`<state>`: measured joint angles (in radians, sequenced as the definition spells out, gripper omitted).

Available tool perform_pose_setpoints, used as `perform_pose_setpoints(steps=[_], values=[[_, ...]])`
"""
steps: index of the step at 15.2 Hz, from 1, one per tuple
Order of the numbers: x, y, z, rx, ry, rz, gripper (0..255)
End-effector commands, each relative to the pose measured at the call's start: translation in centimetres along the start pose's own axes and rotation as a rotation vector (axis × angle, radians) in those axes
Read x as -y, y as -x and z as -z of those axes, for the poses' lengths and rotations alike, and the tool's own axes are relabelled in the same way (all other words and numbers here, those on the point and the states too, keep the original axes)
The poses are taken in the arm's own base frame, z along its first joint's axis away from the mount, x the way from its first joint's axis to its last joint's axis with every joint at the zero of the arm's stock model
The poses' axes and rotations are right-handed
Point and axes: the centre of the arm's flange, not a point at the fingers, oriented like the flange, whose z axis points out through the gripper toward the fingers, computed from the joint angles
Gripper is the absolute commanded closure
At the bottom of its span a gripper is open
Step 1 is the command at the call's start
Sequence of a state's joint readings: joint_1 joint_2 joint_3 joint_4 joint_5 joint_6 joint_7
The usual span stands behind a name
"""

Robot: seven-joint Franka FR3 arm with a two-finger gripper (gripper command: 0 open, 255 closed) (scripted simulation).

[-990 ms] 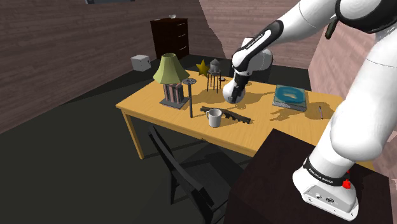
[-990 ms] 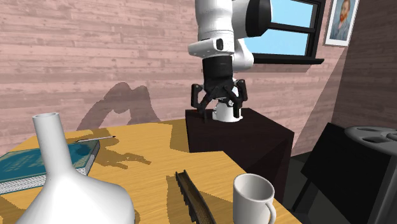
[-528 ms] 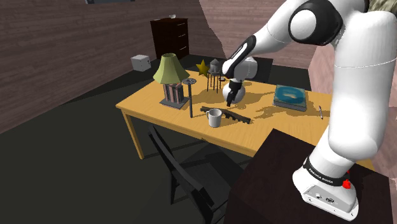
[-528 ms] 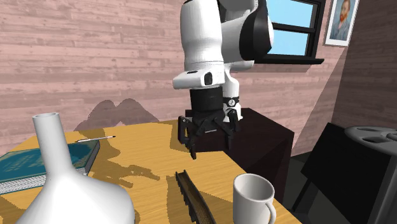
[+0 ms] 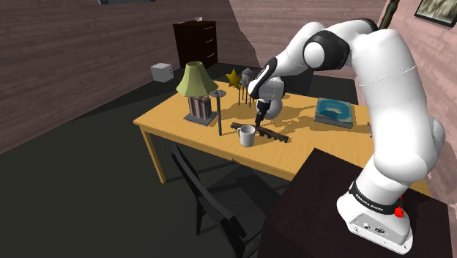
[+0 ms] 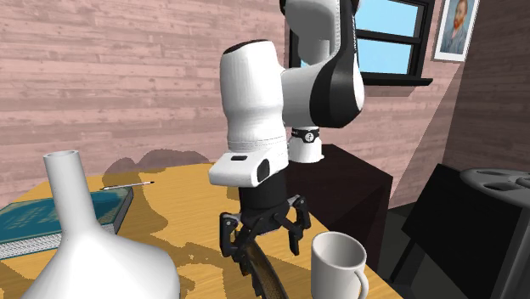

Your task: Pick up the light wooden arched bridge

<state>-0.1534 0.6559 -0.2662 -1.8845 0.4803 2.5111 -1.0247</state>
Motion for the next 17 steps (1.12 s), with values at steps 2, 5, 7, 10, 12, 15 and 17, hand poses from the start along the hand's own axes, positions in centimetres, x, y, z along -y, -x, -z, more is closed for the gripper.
perform_pose_setpoints(steps=[2, 5, 7, 10, 12, 15, 17], values=[[-0.5, 0.1, -1.9, -0.001, -0.001, 0.003, 0], [-0.6, 0.2, -3.5, -0.001, -0.001, 0.003, 0], [-0.6, 0.3, -4.3, -0.001, -0.001, 0.003, 0], [-0.6, 0.3, -4.3, -0.001, -0.001, 0.003, 255], [-0.6, 0.2, -4.3, -0.001, -0.001, 0.003, 255], [-0.6, 0.2, -4.3, -0.001, -0.001, 0.003, 255], [-0.5, 0.2, -4.3, -0.001, -0.001, 0.003, 255]])
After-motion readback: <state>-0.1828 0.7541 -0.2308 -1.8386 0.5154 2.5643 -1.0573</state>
